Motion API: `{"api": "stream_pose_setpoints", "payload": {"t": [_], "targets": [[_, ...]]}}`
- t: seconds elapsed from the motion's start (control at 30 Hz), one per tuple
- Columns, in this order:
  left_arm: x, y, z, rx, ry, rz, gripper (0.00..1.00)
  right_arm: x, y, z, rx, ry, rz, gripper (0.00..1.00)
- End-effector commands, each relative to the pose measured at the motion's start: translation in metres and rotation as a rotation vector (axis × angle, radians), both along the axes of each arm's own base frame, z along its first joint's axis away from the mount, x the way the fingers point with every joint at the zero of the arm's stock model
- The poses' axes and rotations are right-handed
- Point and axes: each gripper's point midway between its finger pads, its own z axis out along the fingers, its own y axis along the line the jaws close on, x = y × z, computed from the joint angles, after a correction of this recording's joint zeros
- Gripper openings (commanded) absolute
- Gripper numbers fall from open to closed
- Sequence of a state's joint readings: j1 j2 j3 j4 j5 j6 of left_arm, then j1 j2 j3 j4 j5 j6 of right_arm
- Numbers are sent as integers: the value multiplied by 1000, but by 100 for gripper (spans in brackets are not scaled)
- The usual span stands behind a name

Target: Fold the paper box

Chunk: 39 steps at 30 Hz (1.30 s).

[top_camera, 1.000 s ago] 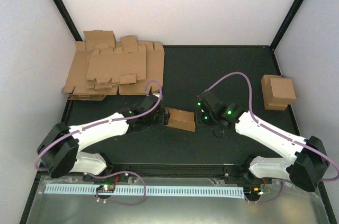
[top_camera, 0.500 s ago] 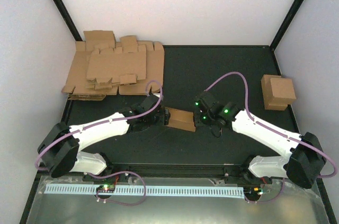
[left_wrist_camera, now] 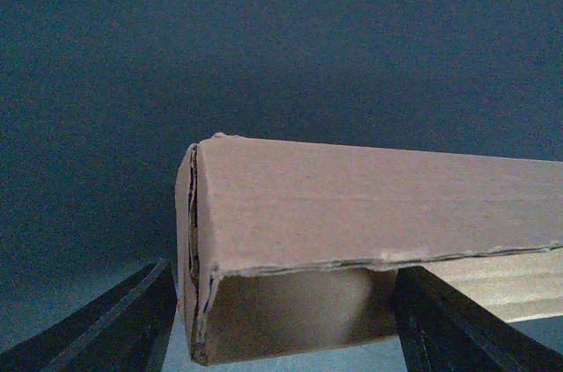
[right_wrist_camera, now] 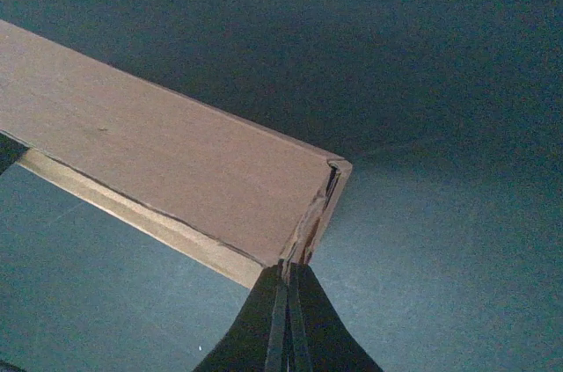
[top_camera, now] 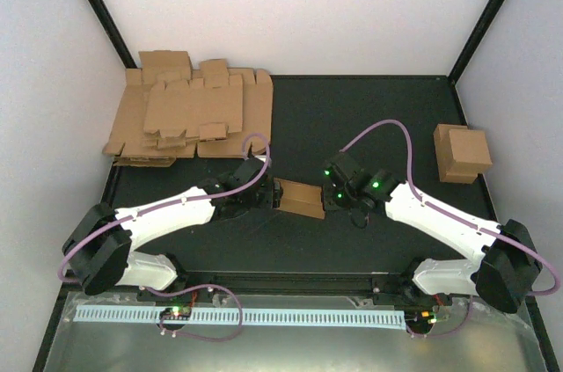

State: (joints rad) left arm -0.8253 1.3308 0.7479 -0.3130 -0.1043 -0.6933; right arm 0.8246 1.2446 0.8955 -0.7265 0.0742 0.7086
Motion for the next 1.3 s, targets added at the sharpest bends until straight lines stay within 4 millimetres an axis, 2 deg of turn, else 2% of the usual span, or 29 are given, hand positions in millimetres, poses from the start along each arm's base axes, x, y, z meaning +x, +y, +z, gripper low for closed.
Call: {"api": "stream_pose_setpoints", "payload": {"t": [0.0,0.4,0.77,0.9,1.1,1.27], "targets": [[-13,9,-19,76,73,-9,70,-8,-10,-9,-62,28,6,2],[-13,8,-19,77,76,-8,70,-11,-16,-8,-140,39,20,2],[-14,8,-19,77,76,-8,70,-17,-5,-18,-122,72,47,2],[-14,9,-19,76,74,-7,70,-19,1,-15,-100,76,60,2],[-14,9,-19,78,76,-7,70,-15,3,0,-53,27,44,27],[-15,8,-18,69,78,-9,70,-11,5,8,8,-10,6,33]]}}
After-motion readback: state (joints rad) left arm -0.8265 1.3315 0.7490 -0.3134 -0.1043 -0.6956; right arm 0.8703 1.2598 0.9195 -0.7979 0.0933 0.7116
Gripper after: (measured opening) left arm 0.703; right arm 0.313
